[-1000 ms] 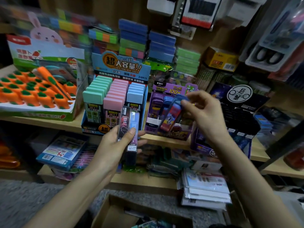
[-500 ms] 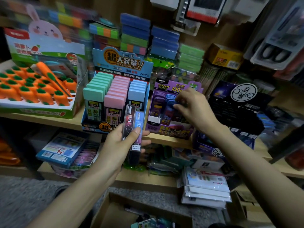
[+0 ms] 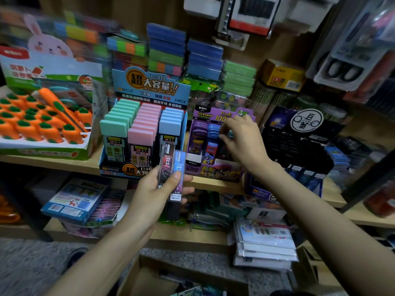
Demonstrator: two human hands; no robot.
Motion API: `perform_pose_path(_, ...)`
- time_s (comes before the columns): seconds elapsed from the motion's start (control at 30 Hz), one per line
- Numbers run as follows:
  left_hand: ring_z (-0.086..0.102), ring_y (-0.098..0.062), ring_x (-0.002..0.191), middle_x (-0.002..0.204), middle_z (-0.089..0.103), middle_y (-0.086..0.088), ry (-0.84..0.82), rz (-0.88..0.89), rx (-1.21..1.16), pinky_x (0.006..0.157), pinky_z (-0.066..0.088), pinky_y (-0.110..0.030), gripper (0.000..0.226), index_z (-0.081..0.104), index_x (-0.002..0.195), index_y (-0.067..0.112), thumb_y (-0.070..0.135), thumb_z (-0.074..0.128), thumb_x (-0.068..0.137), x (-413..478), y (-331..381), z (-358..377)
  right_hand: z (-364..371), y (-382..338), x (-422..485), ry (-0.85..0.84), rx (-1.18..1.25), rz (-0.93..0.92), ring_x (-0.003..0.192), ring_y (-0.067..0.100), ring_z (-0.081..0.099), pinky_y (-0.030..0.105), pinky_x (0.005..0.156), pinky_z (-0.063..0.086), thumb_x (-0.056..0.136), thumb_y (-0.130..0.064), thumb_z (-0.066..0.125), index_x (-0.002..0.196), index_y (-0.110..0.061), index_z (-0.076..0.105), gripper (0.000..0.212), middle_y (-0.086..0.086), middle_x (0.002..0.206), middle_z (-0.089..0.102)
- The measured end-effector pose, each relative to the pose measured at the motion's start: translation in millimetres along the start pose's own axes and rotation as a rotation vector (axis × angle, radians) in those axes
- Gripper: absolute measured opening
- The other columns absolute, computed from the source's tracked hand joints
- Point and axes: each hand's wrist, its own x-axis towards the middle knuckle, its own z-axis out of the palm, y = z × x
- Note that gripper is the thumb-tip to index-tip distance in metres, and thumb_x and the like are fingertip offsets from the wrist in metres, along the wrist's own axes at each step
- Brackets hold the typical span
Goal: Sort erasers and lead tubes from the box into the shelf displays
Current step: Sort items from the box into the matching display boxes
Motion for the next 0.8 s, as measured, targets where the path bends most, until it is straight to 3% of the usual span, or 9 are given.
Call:
perform_pose_path(0.17, 0.073, -0.019, 0.08, 0.091, 0.075, 0.0, 0.001, -0.007, -0.003, 0.059, 0.058, -0.025, 0.018, 0.058, 0.108, 0.025, 0.017, 0.053, 0.092, 0, 1, 3, 2, 0, -2, -0.058, -0.085, -0.019, 0.109, 0.03, 0.04, 0.037, 0.083, 0.032, 0.079, -0.043, 0.069, 0.102, -0.01, 0.059, 0.041, 0.008, 0.11, 0.052)
perform_pose_path(0.33, 0.072, -0.019, 0.081, 0.093, 0.075, 0.002, -0.003, -0.01, 0.002, 0.06, 0.058, -0.025, 0.018, 0.057, 0.108, 0.026, 0.018, 0.053, 0.092, -1, 2, 2, -8, -3, 5, -0.114, 0.226, 0.098, 0.101, 0.028, 0.049, 0.038, 0.085, 0.035, 0.075, -0.03, 0.076, 0.088, -0.015, 0.056, 0.028, 0.001, 0.093, 0.056)
perform_pose_path(0.47, 0.072, -0.018, 0.081, 0.093, 0.075, 0.002, -0.004, -0.014, 0.004, 0.058, 0.057, -0.023, 0.019, 0.057, 0.108, 0.026, 0.019, 0.053, 0.092, -1, 1, 1, -23, 0, 9, -0.018, 0.448, 0.158, 0.082, 0.018, 0.056, 0.032, 0.077, 0.043, 0.074, -0.018, 0.078, 0.086, -0.014, 0.056, 0.025, -0.002, 0.084, 0.06)
perform_pose_path(0.7, 0.072, -0.018, 0.083, 0.094, 0.075, 0.002, -0.007, -0.029, 0.011, 0.059, 0.057, -0.024, 0.02, 0.057, 0.11, 0.026, 0.02, 0.053, 0.092, 0, 0, 1, -27, 5, 16, 0.095, 0.45, 0.142, 0.088, 0.02, 0.058, 0.035, 0.078, 0.046, 0.077, -0.017, 0.075, 0.09, -0.01, 0.058, 0.022, 0.002, 0.09, 0.063)
perform_pose_path(0.8, 0.073, -0.02, 0.082, 0.093, 0.075, 0.001, -0.006, -0.033, 0.003, 0.059, 0.058, -0.025, 0.019, 0.057, 0.11, 0.024, 0.02, 0.053, 0.092, 0, -1, 1, -17, 4, 12, 0.014, 0.368, 0.083, 0.092, 0.027, 0.055, 0.042, 0.081, 0.043, 0.075, -0.019, 0.076, 0.087, -0.007, 0.059, 0.024, -0.001, 0.087, 0.059)
